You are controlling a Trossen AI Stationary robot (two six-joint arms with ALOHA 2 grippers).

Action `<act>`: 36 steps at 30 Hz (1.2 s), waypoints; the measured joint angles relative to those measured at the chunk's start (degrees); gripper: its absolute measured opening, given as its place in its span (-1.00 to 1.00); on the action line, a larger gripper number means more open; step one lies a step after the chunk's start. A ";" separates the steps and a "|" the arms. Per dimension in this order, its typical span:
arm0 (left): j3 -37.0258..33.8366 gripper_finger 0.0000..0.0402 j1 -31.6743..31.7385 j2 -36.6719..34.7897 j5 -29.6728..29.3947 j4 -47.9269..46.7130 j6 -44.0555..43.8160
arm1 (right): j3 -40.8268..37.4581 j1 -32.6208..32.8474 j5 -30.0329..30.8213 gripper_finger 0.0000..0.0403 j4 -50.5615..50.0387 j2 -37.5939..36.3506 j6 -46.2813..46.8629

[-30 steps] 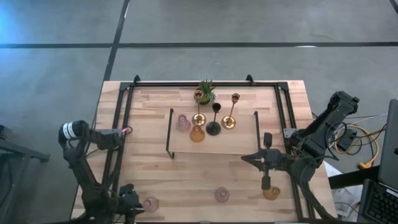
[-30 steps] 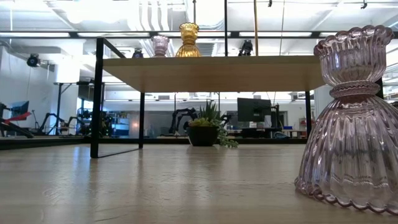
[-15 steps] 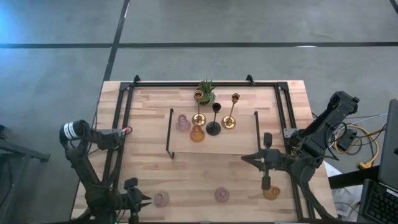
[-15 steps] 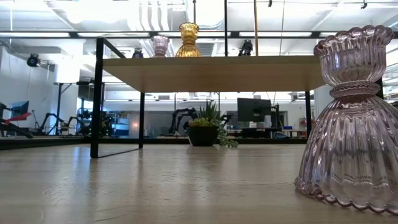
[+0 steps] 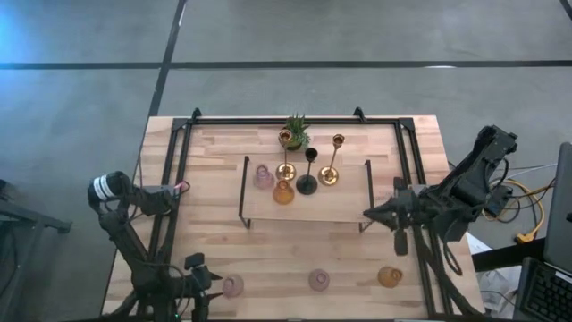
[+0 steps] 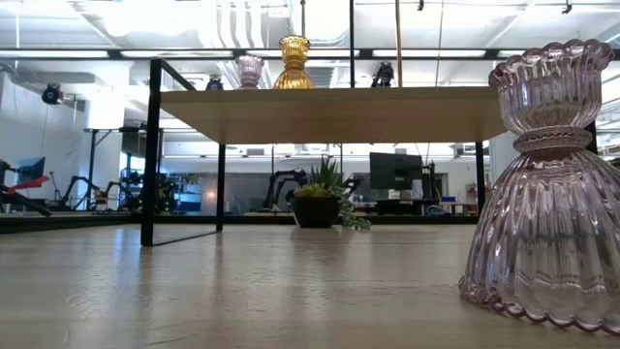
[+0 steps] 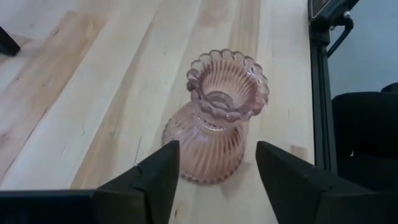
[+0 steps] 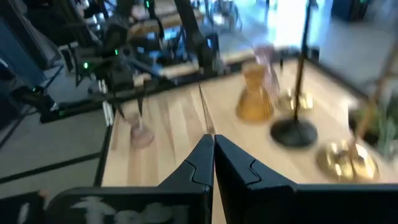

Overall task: Pick & Place candle stick holders
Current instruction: Put the left pink glass candle holder on the shelf

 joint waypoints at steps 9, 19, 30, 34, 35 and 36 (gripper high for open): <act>-0.16 0.19 1.94 0.00 -0.42 0.23 1.34 | 0.00 0.90 -0.69 -0.96 -15.45 -7.60 2.78; -1.71 0.19 4.10 -0.02 0.03 5.56 5.96 | 0.00 0.86 1.20 -0.96 -19.13 -12.32 2.02; -7.36 0.19 5.33 -0.04 0.66 16.79 8.99 | 0.00 0.87 1.10 -0.96 -19.56 -12.27 1.79; -8.07 0.19 5.42 -0.04 -0.44 18.97 11.29 | 0.00 0.87 1.13 -0.96 -19.54 -12.27 1.85; -8.22 0.19 5.42 -0.04 -0.88 18.94 11.60 | 0.00 0.87 1.18 -0.96 -19.54 -12.27 2.01; -8.37 0.19 5.42 -0.04 -1.05 18.92 11.87 | 0.00 0.87 1.18 -0.96 -19.54 -12.27 2.03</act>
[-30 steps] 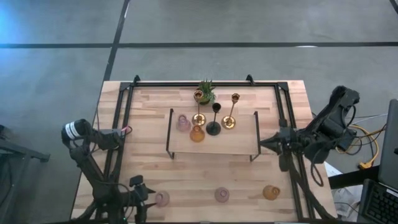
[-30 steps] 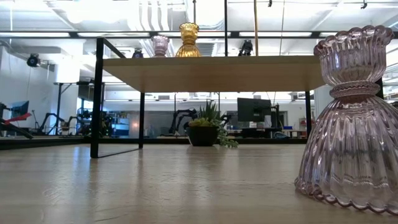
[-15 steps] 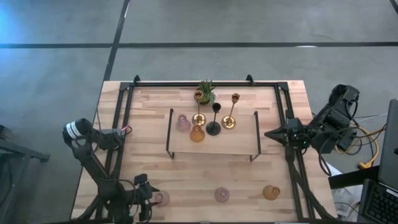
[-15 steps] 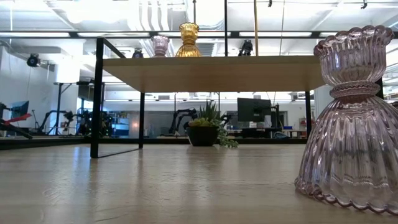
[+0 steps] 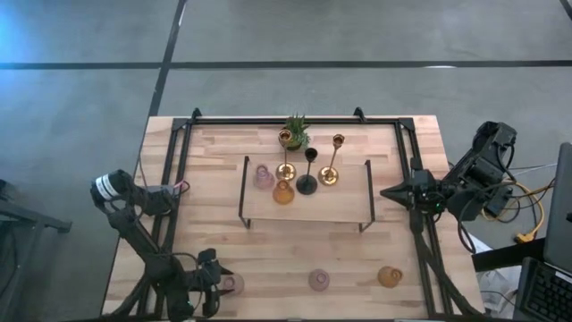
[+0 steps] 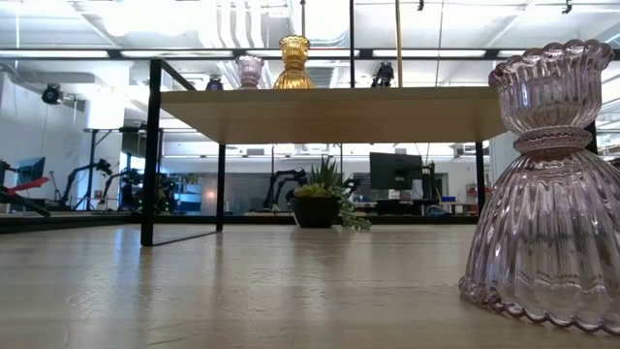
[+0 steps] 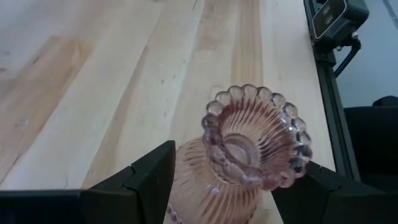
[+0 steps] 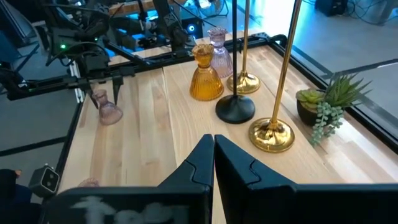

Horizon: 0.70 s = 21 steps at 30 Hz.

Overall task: Pick & Place candle stick holders
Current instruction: Put the left pink glass candle holder on the shelf

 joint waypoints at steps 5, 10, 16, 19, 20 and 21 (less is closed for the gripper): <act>-0.48 0.16 0.00 0.00 -0.22 0.12 1.25 | 0.00 0.00 0.07 -0.96 0.02 0.11 0.04; -0.94 -0.01 0.29 -0.01 -1.36 0.21 1.49 | 0.00 0.00 0.09 -0.96 0.02 0.11 0.20; -0.94 -0.36 0.84 -0.15 -3.50 1.25 3.70 | 0.00 0.00 0.09 -0.96 0.02 0.10 0.20; -0.94 -0.37 1.09 -0.15 -3.39 1.65 4.74 | 0.00 0.00 0.10 -0.96 0.03 0.09 0.20; -0.94 -0.37 1.15 -0.15 -3.35 1.69 4.99 | 0.00 0.00 0.11 -0.96 0.03 0.09 0.20; -0.94 -0.37 1.26 -0.15 -3.29 1.77 5.24 | 0.00 0.00 0.11 -0.96 0.04 0.09 0.20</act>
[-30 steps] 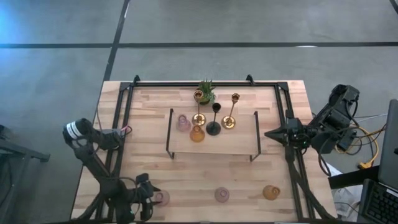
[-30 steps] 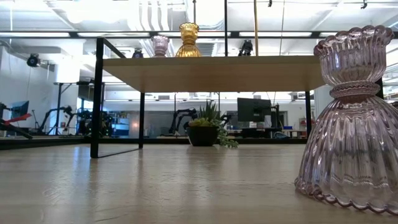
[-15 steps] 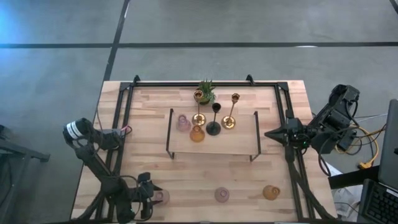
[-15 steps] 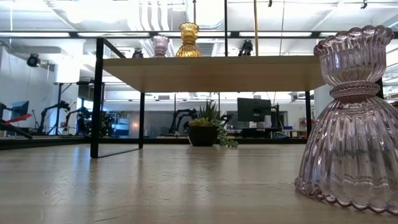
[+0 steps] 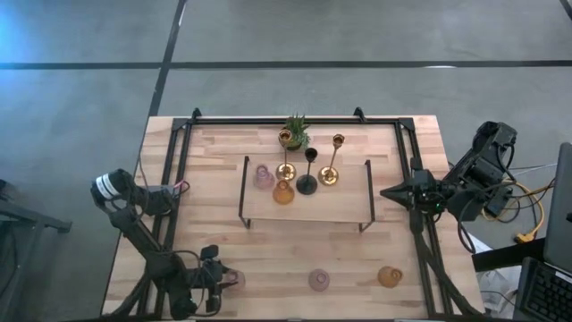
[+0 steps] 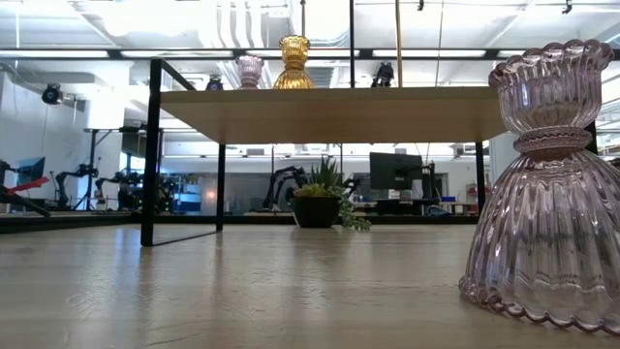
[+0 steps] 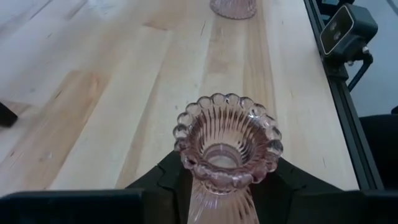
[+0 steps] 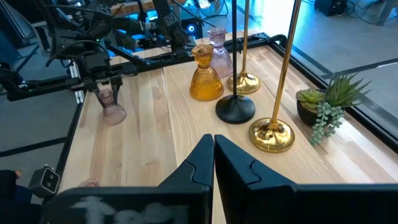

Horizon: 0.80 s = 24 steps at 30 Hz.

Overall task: Pick & Place candle stick holders
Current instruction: Put the left pink glass candle holder on the shelf

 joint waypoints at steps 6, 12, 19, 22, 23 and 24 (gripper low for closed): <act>-0.09 -0.37 0.17 0.11 -0.13 2.11 2.10 | 0.00 0.00 0.00 -0.96 0.00 0.00 0.00; 0.52 -0.37 2.24 0.17 -0.37 7.70 6.17 | 0.00 0.00 0.00 -0.96 -0.08 -0.08 -0.48; 7.18 -0.37 8.81 0.20 -0.73 7.82 19.59 | 0.00 0.00 0.00 -0.96 -0.90 -0.09 -0.66; 10.30 -0.37 12.59 0.17 -0.82 8.07 23.14 | 0.00 0.00 -0.45 -0.96 -0.90 -0.09 -0.66; 11.16 -0.37 13.90 0.17 -0.95 8.08 24.05 | 0.01 0.00 -0.76 -0.96 -0.89 -0.09 -0.66; 11.92 -0.37 15.26 0.17 -1.07 8.04 24.80 | 0.00 0.00 -1.11 -0.96 -0.87 -0.09 -0.65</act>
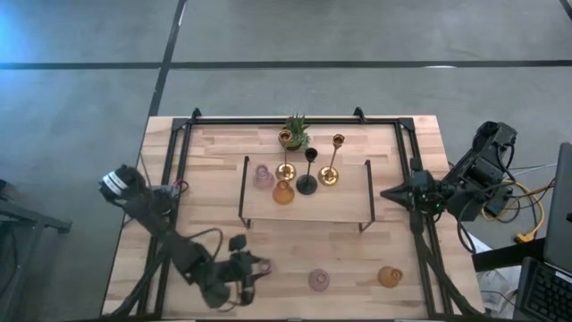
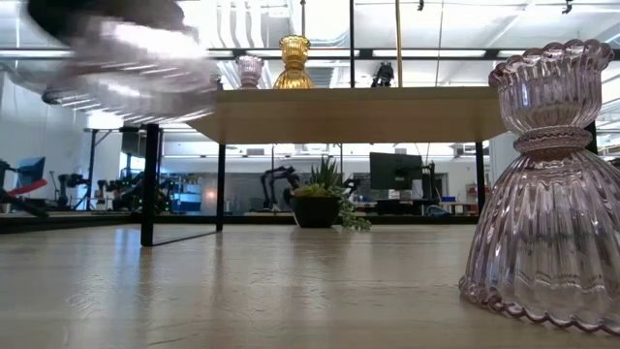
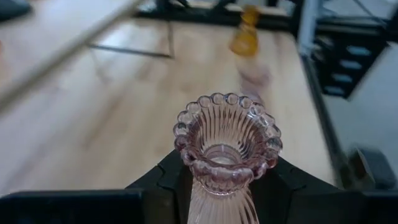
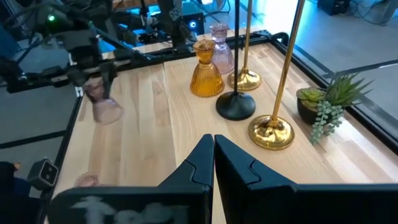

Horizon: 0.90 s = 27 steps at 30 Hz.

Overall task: Pick & Place candle stick holders
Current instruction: Put the left pink glass candle holder on the shelf

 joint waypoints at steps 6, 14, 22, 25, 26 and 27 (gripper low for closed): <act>3.79 -0.37 7.18 0.00 0.12 -0.22 3.49 | 0.00 0.00 -0.73 -0.96 0.00 0.37 0.22; 10.03 -0.37 13.07 0.00 1.92 -0.32 8.70 | 0.00 0.00 -0.90 -0.96 -0.01 0.39 0.02; 18.12 -0.37 19.48 0.47 4.51 -11.16 9.11 | 0.00 -0.01 -0.90 -0.96 -0.07 -0.45 0.00; 19.40 -0.37 21.73 1.62 4.61 -11.82 9.02 | 0.01 0.00 -0.92 -0.96 -0.52 -0.79 0.00; 19.68 -0.37 22.21 2.08 4.61 -11.81 9.02 | 0.02 -0.02 -0.92 -0.96 -0.62 -0.79 0.00; 19.93 -0.37 22.55 2.43 4.65 -11.85 8.98 | 0.02 0.00 -0.96 -0.96 -0.77 -0.79 0.00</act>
